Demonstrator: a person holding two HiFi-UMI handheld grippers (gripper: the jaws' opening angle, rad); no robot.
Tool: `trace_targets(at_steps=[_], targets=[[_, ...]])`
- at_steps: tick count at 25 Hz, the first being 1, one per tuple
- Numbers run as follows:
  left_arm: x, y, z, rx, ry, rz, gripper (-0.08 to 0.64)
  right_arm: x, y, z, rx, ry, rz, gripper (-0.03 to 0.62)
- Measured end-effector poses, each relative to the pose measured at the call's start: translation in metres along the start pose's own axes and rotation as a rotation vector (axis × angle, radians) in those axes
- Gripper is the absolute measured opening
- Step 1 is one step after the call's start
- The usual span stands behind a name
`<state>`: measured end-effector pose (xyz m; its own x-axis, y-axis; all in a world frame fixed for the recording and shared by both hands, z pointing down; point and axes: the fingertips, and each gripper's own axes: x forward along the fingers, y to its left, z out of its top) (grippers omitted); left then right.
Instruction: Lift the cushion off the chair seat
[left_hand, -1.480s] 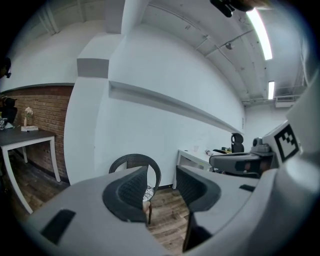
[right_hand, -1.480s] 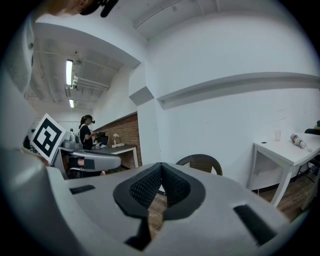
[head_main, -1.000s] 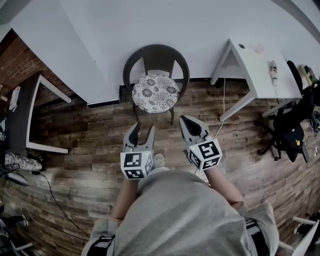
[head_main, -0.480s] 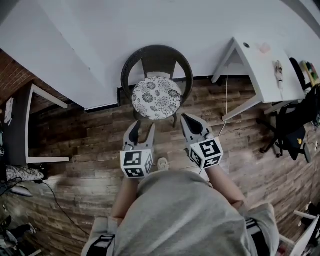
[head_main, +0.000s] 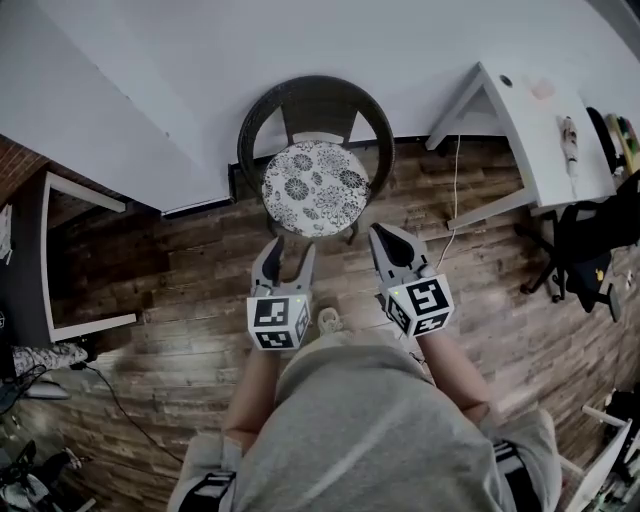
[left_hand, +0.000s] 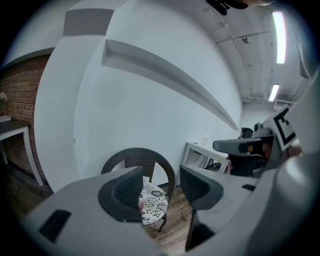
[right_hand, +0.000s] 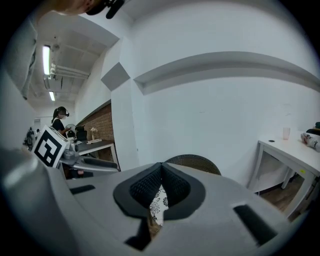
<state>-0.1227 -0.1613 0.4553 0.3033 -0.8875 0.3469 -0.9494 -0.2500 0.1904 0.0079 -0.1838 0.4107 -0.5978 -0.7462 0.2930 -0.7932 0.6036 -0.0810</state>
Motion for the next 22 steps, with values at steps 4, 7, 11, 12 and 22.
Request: trace_targets(at_steps=[4, 7, 11, 12, 22], targets=[[0.018, 0.010, -0.028, -0.012, 0.042, -0.007, 0.225, 0.013, 0.003, -0.011, -0.002, 0.037, 0.005, -0.003], [0.034, 0.015, -0.054, -0.024, 0.081, -0.007, 0.229, 0.021, 0.004, -0.020, -0.006, 0.061, 0.017, -0.003], [0.062, 0.020, -0.098, -0.037, 0.139, -0.003, 0.229, 0.035, 0.000, -0.039, 0.000, 0.092, 0.033, -0.003], [0.070, 0.022, -0.111, -0.040, 0.158, -0.002, 0.229, 0.040, -0.001, -0.045, 0.004, 0.102, 0.038, -0.003], [0.144, 0.038, -0.228, -0.020, 0.351, 0.006, 0.229, 0.098, -0.032, -0.108, 0.039, 0.193, 0.086, -0.003]])
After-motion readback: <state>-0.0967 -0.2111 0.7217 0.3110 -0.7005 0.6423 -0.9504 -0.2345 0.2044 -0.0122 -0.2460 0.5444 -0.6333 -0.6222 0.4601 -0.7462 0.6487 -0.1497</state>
